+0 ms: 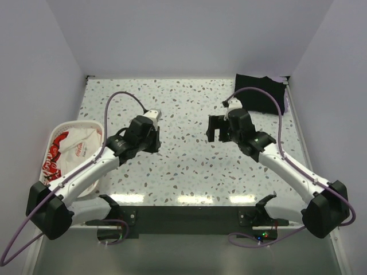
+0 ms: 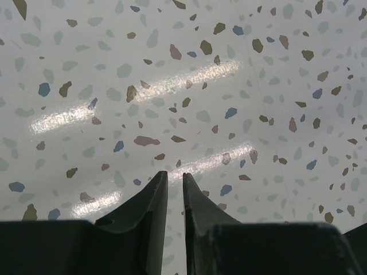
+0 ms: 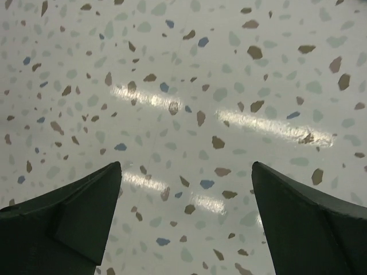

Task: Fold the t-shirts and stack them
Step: Reset both grippers

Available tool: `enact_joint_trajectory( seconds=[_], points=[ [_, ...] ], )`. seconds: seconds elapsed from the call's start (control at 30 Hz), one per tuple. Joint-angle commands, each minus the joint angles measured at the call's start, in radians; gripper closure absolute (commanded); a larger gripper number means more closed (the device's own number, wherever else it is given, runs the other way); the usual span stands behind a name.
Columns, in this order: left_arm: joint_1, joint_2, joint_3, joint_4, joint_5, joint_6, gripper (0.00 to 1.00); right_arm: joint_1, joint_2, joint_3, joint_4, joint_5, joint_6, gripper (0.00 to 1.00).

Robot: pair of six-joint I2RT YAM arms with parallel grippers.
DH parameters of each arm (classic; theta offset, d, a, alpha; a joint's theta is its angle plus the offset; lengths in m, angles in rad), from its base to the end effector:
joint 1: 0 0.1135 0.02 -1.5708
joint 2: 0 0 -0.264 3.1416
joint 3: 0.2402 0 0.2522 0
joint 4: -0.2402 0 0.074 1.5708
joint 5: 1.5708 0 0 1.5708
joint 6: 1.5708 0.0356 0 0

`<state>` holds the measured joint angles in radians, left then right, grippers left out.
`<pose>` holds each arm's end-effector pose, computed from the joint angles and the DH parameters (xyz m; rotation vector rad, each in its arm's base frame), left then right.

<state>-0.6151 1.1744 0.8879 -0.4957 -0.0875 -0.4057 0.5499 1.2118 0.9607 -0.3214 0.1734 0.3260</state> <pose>0.2041 -0.1404 0.2682 0.2060 2.3754 -0.3935 0.2344 0.1364 0.2988 -0.1389 2.1470 0.3277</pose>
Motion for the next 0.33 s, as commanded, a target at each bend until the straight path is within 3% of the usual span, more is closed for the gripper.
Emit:
enact_joint_trajectory(
  seconds=[0.0,0.3],
  points=[
    [0.009,-0.044,0.013,0.020,-0.055,-0.007,0.78,0.001,-0.084,-0.078,0.035,-0.146,0.102,0.01],
    [0.011,-0.065,0.016,0.019,-0.080,-0.005,0.76,0.001,-0.167,-0.120,0.001,-0.077,0.079,0.01]
  ],
)
